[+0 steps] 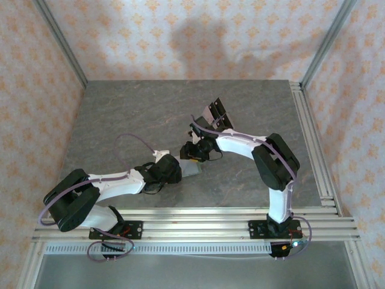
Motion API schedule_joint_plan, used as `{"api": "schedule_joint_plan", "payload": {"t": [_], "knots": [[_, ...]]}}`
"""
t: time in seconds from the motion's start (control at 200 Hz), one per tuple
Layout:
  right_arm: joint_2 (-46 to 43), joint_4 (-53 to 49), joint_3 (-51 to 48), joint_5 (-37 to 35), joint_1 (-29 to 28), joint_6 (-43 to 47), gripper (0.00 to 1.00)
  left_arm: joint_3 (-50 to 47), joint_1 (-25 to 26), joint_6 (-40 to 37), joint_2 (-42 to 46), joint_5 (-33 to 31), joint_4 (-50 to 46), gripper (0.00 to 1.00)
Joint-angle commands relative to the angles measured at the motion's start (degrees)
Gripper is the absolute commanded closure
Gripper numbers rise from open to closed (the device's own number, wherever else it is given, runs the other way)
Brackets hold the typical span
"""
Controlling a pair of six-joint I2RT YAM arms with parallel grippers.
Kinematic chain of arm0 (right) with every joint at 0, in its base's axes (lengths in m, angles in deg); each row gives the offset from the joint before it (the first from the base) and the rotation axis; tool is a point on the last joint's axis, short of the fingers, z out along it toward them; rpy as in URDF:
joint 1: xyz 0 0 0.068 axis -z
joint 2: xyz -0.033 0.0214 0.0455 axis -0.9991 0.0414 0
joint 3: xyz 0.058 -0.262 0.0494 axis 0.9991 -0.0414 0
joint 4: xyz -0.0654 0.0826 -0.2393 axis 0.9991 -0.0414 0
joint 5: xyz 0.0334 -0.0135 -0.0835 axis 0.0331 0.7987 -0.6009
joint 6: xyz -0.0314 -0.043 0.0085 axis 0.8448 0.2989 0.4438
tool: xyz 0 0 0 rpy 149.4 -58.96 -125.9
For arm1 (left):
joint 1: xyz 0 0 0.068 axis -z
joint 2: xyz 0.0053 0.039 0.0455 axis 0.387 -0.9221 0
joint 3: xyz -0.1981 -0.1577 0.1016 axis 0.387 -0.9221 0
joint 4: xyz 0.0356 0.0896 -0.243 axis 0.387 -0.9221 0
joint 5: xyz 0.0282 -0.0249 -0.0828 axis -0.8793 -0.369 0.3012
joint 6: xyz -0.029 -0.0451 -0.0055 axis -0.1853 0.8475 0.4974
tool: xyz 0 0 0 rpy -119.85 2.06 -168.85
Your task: Put the credit cards into the card holder
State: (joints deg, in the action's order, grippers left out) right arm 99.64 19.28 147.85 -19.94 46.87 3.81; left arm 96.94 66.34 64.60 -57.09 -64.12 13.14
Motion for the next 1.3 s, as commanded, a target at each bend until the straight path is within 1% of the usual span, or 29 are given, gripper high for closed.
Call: {"api": "schedule_joint_plan", "payload": {"t": [0.0,0.195,0.3,0.4,0.485,0.726,0.996,1.126,1.296], "knots": [[2.55,0.49,1.44,1.35,-0.64,-0.33,0.52,-1.01,0.46,0.46,0.18,-2.22,0.17,0.27],[4.18,-1.40,4.97,2.76,-1.58,0.60,0.52,-0.75,0.46,0.45,2.49,-3.83,-1.68,0.27],[4.43,-2.70,7.05,3.47,-2.42,0.90,0.53,-0.42,0.40,0.62,6.78,-6.90,-5.75,0.26],[4.94,-4.13,9.21,3.42,-3.30,1.22,0.53,0.36,0.16,1.91,11.48,-11.27,-12.33,0.26],[6.34,-5.78,11.31,3.04,-4.18,1.38,0.53,0.84,-0.79,3.01,14.94,-13.39,-16.96,0.25],[12.48,-10.09,18.10,3.47,-6.21,2.06,0.53,-0.12,-3.55,4.30,23.33,-15.35,-22.51,0.25],[17.83,-12.56,24.61,6.44,-6.70,1.81,0.53,-0.81,-4.40,5.02,26.78,-15.11,-25.12,0.25],[15.32,-13.47,24.86,5.85,-6.54,3.09,0.53,-1.18,-4.45,5.15,26.85,-14.48,-24.97,0.25],[6.19,-13.60,23.51,2.55,-3.25,4.07,0.53,-0.80,-4.54,4.20,25.53,-13.82,-23.58,0.25]]}}
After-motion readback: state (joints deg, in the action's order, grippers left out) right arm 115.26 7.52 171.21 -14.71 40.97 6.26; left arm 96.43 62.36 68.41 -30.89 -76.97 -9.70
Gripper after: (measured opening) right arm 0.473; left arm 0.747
